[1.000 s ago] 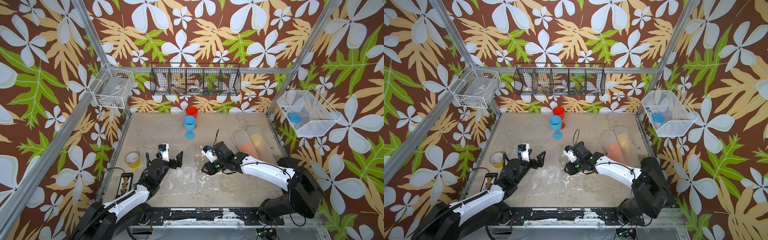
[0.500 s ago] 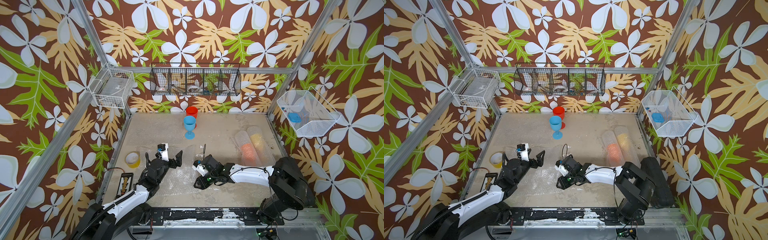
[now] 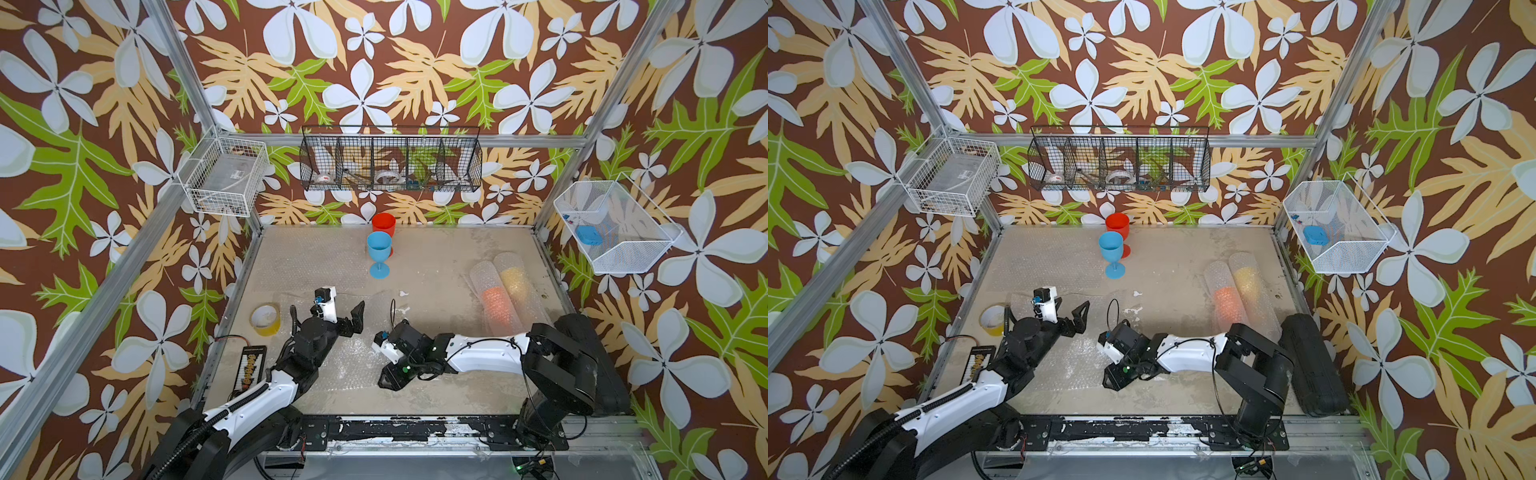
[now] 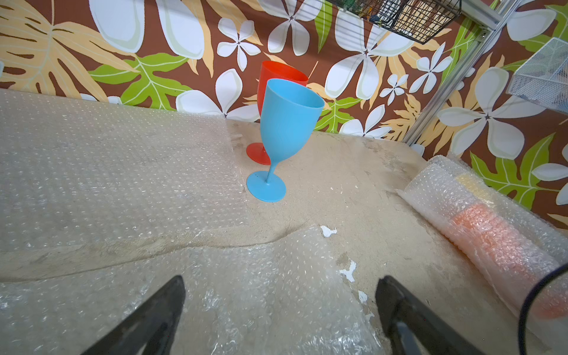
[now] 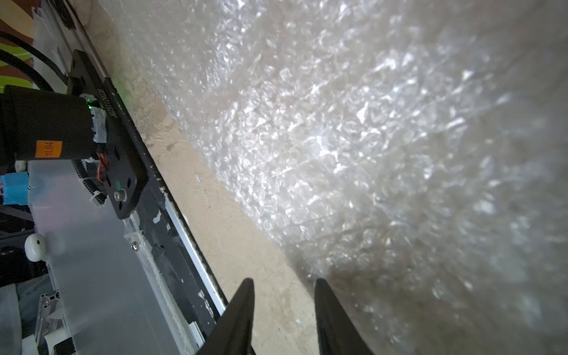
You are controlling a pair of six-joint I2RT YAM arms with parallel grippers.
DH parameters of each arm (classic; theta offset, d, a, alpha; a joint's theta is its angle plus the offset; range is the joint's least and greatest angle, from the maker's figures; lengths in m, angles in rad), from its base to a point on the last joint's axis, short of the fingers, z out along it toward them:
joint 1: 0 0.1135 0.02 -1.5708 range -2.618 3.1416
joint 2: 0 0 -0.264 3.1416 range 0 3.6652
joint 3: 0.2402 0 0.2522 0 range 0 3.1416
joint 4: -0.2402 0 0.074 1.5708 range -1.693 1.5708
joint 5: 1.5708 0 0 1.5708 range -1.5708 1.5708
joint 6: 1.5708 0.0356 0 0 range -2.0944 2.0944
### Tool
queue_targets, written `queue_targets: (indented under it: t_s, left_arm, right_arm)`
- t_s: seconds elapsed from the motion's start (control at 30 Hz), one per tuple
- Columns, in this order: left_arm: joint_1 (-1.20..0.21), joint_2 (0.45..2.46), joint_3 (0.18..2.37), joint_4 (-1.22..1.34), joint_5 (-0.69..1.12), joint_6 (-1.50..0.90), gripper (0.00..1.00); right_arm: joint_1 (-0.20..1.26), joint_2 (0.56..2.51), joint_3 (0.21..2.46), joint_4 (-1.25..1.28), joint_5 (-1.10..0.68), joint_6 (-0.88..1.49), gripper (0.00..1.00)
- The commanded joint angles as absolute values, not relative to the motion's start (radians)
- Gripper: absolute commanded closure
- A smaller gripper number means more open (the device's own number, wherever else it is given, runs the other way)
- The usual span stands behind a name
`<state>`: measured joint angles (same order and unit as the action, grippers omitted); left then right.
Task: Unpack wine glasses from bubble wrap
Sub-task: Adjust the bubble wrap at the center of the board.
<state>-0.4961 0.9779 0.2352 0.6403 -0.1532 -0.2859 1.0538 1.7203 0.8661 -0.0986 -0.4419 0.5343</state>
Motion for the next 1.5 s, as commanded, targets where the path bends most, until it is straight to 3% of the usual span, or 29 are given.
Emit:
queue_targets:
  t_s: [0.0,0.47,0.9,1.03,1.27,1.47]
  left_arm:
    - [-0.494,0.984,0.241,0.646,-0.16,-0.298,0.02]
    - [-0.493,0.978,0.242,0.642,-0.167,-0.3,0.02]
    - [-0.494,0.986,0.243,0.646,-0.161,-0.3,0.02]
    - [-0.494,1.017,0.267,0.639,-0.138,-0.309,0.02]
    - [-0.495,1.109,0.349,0.601,-0.052,-0.354,0.03]
    - [-0.521,1.215,0.412,0.596,0.023,-0.434,0.05]
  right_arm:
    - [1.063,1.755,0.879,-0.083,-0.425,0.527,0.64]
    - [1.171,1.757,0.881,-0.08,-0.462,0.567,0.64]
    - [1.048,1.557,0.93,-0.207,-0.428,0.482,0.63]
    - [0.881,1.423,0.91,-0.275,-0.409,0.428,0.63]
    - [0.383,1.217,0.847,-0.364,-0.426,0.345,0.61]
    - [0.013,1.186,0.813,-0.375,-0.459,0.288,0.57]
